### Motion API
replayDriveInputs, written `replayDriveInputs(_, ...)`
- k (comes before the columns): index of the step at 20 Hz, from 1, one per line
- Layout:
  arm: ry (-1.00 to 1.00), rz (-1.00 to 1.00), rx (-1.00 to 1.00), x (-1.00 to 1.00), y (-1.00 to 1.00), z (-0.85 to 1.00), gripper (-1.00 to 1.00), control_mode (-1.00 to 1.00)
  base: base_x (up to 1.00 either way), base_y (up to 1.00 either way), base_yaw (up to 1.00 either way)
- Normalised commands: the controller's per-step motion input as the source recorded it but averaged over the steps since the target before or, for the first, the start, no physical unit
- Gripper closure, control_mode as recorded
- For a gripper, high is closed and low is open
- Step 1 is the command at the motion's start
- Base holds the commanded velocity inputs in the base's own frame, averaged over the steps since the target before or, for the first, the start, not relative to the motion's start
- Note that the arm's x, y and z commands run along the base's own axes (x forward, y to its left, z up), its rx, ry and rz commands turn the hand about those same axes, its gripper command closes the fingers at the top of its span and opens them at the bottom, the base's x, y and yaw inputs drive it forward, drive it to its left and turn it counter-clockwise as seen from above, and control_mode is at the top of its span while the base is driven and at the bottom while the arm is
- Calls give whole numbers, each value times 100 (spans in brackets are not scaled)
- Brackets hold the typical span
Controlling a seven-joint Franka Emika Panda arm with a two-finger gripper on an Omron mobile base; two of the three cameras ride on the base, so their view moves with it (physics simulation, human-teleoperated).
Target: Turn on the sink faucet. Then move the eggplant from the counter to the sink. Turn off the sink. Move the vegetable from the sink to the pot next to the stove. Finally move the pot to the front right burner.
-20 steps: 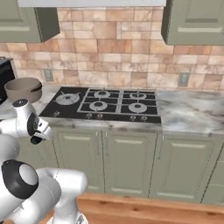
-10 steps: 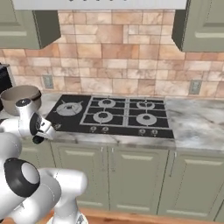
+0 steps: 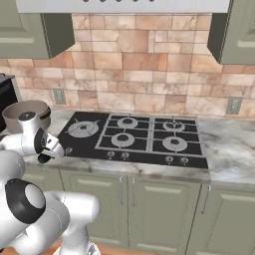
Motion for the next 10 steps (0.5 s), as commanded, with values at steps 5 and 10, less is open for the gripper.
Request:
replayDriveInputs(5,0,0,0,0,0,0,100,100,47,19,11)
replayDriveInputs(10,0,0,0,0,0,0,100,100,43,18,10)
